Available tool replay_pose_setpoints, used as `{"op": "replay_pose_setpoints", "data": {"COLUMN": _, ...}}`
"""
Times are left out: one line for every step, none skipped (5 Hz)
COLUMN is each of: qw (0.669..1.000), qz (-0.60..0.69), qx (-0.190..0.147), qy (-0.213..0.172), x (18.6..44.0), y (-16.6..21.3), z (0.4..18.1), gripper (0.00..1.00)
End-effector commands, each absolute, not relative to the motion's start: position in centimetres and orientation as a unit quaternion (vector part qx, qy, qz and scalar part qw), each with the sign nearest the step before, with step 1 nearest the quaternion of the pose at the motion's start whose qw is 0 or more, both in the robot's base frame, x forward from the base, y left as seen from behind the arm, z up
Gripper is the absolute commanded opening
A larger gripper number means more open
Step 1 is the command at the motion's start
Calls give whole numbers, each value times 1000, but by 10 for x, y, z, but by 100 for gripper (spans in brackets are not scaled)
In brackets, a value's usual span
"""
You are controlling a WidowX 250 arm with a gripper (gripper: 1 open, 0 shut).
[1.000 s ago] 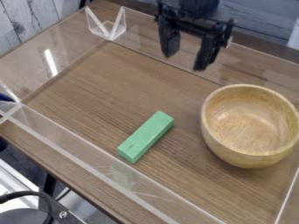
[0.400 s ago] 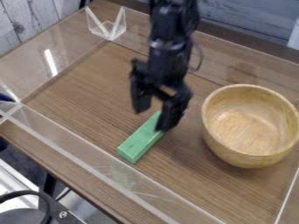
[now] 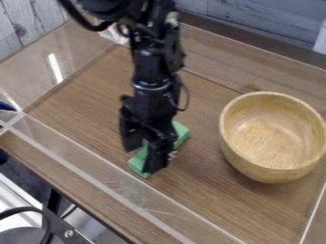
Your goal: Put the green block in the brown bowl
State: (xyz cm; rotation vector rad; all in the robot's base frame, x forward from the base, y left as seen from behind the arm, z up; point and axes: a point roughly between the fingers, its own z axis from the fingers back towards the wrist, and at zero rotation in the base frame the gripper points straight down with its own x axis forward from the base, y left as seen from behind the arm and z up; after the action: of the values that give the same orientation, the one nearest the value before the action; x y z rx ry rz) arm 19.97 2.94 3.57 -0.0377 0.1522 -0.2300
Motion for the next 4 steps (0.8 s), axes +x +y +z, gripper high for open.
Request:
{"op": "replay_pose_setpoints", "data": {"qw": 993, "qz": -113, "qx": -10, "qy": 38, "x": 204, "y": 36, "z": 49, "gripper": 100}}
{"op": "replay_pose_setpoints", "data": {"qw": 990, "qz": -136, "qx": 4, "qy": 31, "x": 205, "y": 34, "z": 56, "gripper": 100}}
{"op": "replay_pose_setpoints", "data": {"qw": 987, "qz": -158, "qx": 17, "qy": 25, "x": 204, "y": 31, "z": 62, "gripper": 100}}
{"op": "replay_pose_setpoints", "data": {"qw": 986, "qz": -164, "qx": 5, "qy": 29, "x": 207, "y": 25, "z": 59, "gripper": 100}}
